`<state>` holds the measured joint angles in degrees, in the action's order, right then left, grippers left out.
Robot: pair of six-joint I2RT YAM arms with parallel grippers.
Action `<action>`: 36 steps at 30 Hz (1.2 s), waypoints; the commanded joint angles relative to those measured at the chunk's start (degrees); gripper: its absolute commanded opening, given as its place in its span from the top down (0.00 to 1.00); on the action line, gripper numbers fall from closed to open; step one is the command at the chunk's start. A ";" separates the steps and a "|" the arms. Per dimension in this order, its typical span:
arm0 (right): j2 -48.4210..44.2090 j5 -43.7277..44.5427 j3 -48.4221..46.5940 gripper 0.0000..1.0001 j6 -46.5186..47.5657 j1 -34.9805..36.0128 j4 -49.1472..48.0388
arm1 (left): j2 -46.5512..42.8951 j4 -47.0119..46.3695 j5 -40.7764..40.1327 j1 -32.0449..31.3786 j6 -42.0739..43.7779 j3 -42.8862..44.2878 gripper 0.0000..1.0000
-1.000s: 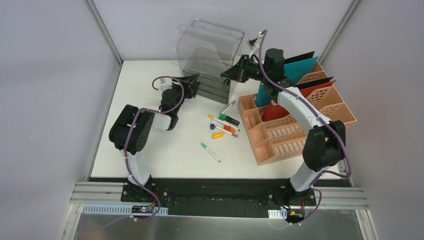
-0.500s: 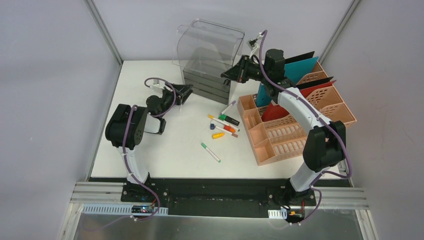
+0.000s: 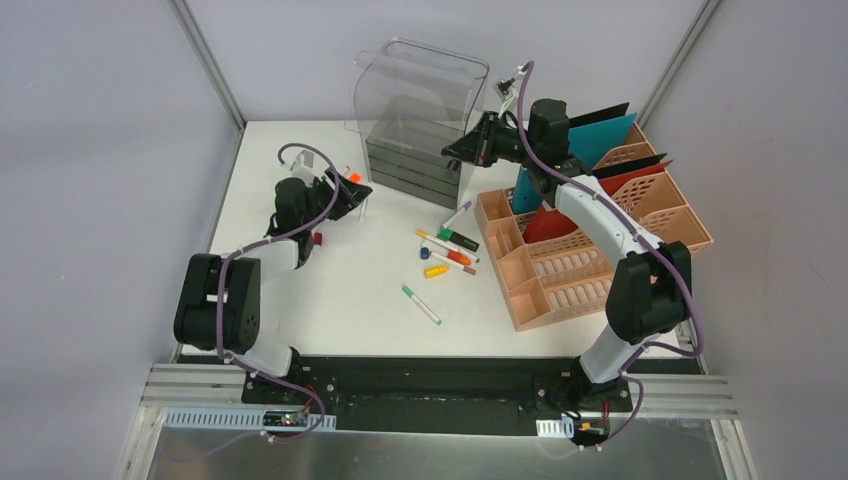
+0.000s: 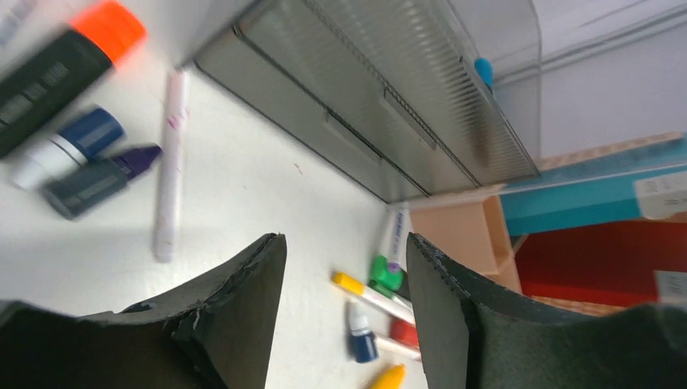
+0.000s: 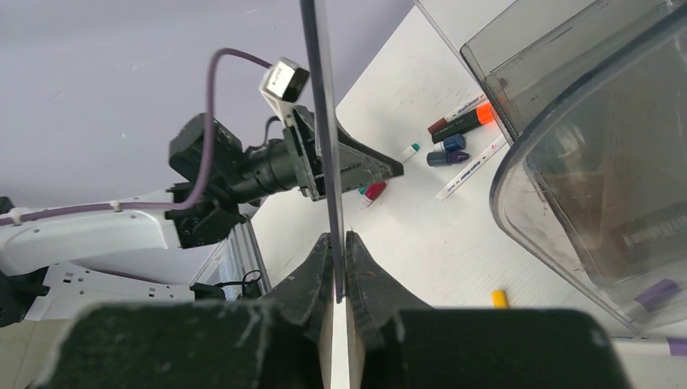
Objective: Organize the desk
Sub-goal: Move the stationery to the center of the board.
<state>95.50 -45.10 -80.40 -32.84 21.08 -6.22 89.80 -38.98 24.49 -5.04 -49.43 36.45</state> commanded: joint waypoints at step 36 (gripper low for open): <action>-3.97 -0.71 0.16 0.97 -0.55 -0.34 -2.01 | 23.75 45.20 -14.38 3.46 30.41 40.59 0.51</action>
<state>95.42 -45.01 -79.90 -32.62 21.08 -6.57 112.51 3.60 11.35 -1.80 -20.18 73.67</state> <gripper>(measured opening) 0.072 0.497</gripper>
